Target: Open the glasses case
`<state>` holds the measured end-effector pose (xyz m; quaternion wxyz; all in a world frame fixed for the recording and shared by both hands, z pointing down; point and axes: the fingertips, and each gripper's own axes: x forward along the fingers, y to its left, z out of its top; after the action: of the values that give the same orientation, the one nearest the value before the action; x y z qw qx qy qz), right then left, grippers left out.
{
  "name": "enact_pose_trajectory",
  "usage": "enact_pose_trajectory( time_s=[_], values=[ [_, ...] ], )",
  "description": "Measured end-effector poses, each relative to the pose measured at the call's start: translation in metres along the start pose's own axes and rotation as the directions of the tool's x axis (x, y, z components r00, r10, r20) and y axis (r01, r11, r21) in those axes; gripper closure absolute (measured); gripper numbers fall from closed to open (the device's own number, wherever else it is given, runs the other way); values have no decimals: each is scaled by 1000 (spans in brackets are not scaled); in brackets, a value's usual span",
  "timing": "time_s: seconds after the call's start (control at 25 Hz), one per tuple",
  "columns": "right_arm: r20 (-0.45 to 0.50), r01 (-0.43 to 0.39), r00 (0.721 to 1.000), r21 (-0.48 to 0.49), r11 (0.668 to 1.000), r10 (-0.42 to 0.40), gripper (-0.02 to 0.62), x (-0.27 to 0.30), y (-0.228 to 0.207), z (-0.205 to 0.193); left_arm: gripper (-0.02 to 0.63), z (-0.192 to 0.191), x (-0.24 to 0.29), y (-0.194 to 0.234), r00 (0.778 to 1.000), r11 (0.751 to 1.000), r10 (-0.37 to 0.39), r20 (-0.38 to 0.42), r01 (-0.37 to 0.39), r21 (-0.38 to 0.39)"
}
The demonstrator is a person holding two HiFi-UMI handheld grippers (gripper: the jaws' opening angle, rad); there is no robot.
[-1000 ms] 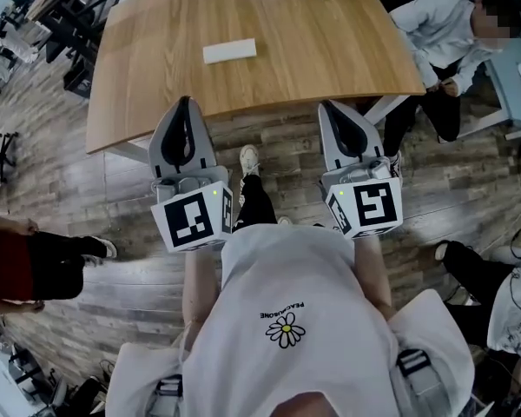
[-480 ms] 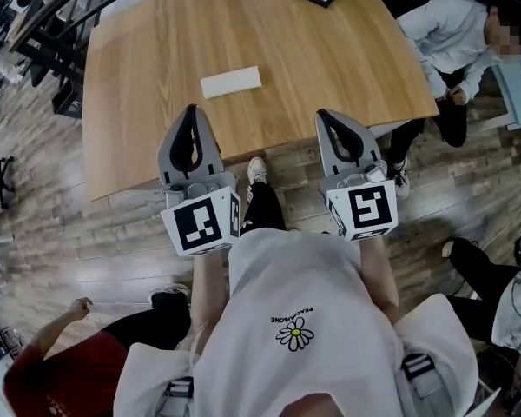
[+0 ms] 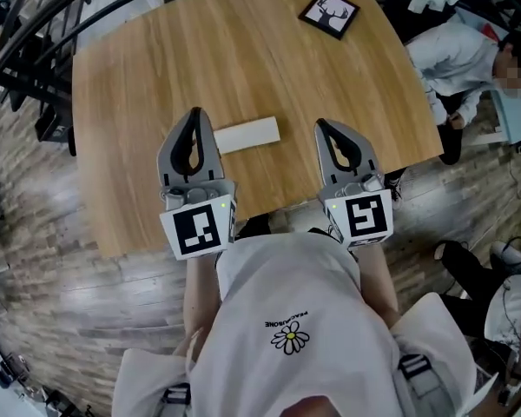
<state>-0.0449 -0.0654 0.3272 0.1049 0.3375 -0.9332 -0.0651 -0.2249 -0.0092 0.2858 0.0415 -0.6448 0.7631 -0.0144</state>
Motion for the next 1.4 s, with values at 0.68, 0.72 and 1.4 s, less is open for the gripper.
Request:
enact_pose_trajectory(
  time_s=[0.68, 0.72, 1.4],
  values=[
    [-103, -29, 994, 27, 999, 31, 589, 86, -13, -20, 591, -34, 72, 7, 993, 995, -93, -71, 95, 27],
    [-103, -31, 994, 33, 999, 34, 589, 86, -14, -21, 591, -36, 72, 2, 991, 992, -111, -72, 114, 47],
    [-92, 10, 996, 103, 995, -1, 589, 66, -40, -29, 369, -63, 80, -74, 879, 875, -408, -246, 453, 172]
  ],
)
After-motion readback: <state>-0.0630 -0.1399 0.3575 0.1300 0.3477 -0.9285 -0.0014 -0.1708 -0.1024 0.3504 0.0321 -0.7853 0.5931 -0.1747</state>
